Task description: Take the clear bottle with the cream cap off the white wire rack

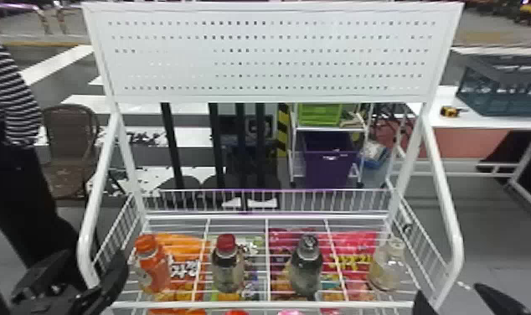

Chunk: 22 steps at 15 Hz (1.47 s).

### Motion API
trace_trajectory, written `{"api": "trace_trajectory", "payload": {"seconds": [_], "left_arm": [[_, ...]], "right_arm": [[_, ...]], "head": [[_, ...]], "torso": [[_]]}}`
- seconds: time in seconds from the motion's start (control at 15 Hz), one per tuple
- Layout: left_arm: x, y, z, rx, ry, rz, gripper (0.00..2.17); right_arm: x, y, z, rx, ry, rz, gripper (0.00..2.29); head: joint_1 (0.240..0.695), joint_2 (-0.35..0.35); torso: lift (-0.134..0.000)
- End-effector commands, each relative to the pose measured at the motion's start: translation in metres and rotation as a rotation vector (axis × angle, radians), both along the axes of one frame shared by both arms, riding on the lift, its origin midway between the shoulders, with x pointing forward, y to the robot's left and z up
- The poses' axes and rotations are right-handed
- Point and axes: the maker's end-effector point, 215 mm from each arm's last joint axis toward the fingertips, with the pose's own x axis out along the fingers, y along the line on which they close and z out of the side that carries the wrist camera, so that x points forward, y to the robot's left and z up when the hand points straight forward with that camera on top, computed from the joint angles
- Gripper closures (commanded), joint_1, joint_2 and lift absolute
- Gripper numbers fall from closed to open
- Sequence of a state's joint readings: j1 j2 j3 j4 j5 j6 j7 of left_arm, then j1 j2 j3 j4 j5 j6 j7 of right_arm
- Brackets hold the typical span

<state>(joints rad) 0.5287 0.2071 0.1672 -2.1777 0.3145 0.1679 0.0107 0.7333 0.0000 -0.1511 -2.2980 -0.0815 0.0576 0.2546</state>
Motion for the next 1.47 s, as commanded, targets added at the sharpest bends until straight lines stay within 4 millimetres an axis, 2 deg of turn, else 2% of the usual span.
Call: {"api": "trace_trajectory", "payload": {"seconds": [0.0, 0.53, 0.6, 0.8, 0.93, 1.13, 1.4], "left_arm": [[-0.001, -0.001, -0.001, -0.001, 0.002, -0.001, 0.13], [-0.004, 0.002, -0.008, 0.002, 0.017, 0.006, 0.13], [-0.005, 0.001, -0.009, 0.002, 0.019, 0.004, 0.13], [-0.006, 0.001, -0.009, 0.003, 0.020, 0.002, 0.13], [-0.007, 0.000, -0.010, 0.003, 0.022, 0.003, 0.13], [-0.009, -0.002, -0.010, 0.002, 0.025, 0.001, 0.13], [-0.007, -0.008, -0.013, 0.001, 0.033, -0.010, 0.13]], "right_arm": [[0.000, 0.001, 0.001, 0.003, -0.002, 0.001, 0.11], [-0.002, 0.001, -0.002, 0.027, 0.005, 0.001, 0.12], [-0.001, -0.002, -0.011, 0.018, 0.019, -0.005, 0.12], [0.005, -0.008, -0.066, 0.026, 0.097, -0.019, 0.12], [0.014, -0.013, -0.092, 0.034, 0.093, -0.031, 0.12], [0.038, -0.015, -0.112, 0.049, 0.039, -0.041, 0.12], [0.075, -0.003, -0.118, 0.061, -0.010, -0.026, 0.13]], "head": [[0.499, 0.000], [0.499, 0.000], [0.499, 0.000], [0.499, 0.000], [0.499, 0.000], [0.499, 0.000], [0.499, 0.000]], "torso": [[0.000], [0.000], [0.000], [0.000], [0.000], [0.000], [0.000]]}}
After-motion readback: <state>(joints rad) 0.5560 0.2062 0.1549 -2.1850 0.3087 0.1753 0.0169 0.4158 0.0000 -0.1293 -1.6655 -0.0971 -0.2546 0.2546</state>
